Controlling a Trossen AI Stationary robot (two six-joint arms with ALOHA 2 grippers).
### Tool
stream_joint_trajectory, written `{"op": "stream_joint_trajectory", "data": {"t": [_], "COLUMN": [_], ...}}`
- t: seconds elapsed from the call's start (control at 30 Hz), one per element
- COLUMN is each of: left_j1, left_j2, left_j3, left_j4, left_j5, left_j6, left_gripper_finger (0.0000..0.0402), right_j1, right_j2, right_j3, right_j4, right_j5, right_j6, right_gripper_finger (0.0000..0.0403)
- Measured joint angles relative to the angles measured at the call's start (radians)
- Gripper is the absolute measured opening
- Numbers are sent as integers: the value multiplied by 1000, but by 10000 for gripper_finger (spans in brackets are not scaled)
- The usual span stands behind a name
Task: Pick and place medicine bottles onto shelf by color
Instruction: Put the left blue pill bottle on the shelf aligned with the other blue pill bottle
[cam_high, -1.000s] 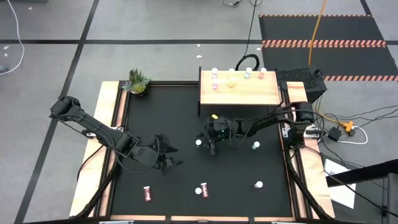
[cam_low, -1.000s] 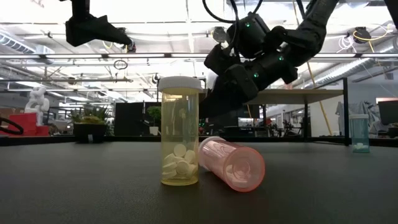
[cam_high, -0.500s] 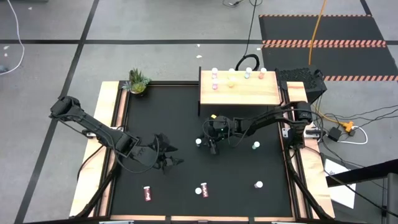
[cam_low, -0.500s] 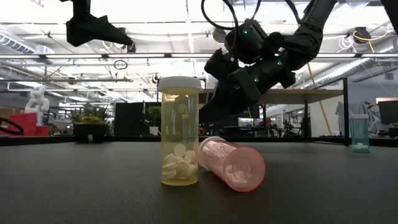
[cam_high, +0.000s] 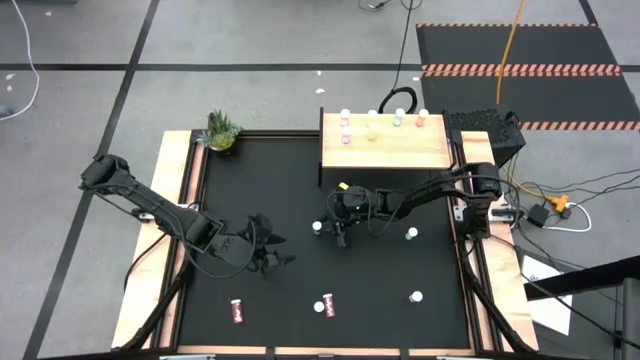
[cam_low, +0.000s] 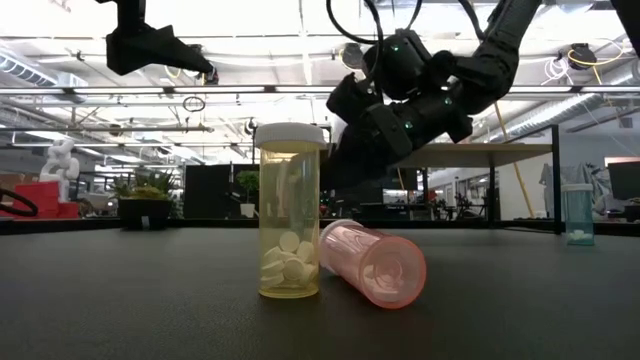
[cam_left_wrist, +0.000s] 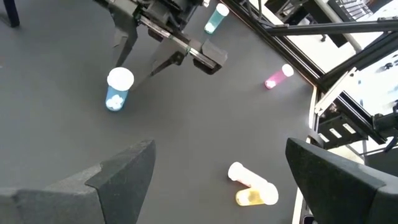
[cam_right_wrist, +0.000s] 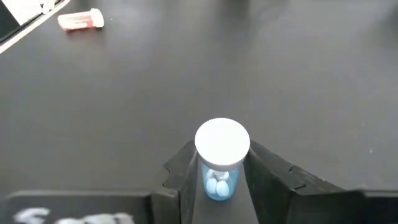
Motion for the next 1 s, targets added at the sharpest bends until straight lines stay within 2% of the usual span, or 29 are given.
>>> {"op": "stream_joint_trajectory", "data": {"t": [0.1,0.23,0.43,0.53,0.67,0.77,1.0], "left_j1": [0,0,14,34,65,82,103], "left_j2": [0,0,0,0,0,0,0], "left_j3": [0,0,0,0,0,0,0], "left_j4": [-1,-9,-28,-30,-30,-30,-29], "left_j5": [0,0,0,0,0,-1,-1], "left_j6": [4,8,46,63,64,65,61], "left_gripper_finger": [358,358,358,358,358,358,358], "right_j1": [-3,-17,-67,-121,-236,-357,-665], "right_j2": [-41,-175,-491,-654,-830,-902,-869], "right_j3": [0,0,0,0,0,0,0], "right_j4": [-17,-114,-354,-494,-650,-734,-781], "right_j5": [0,-3,10,97,224,272,264], "right_j6": [40,69,22,-3,-58,-88,-139], "right_gripper_finger": [109,111,110,112,113,113,113]}}
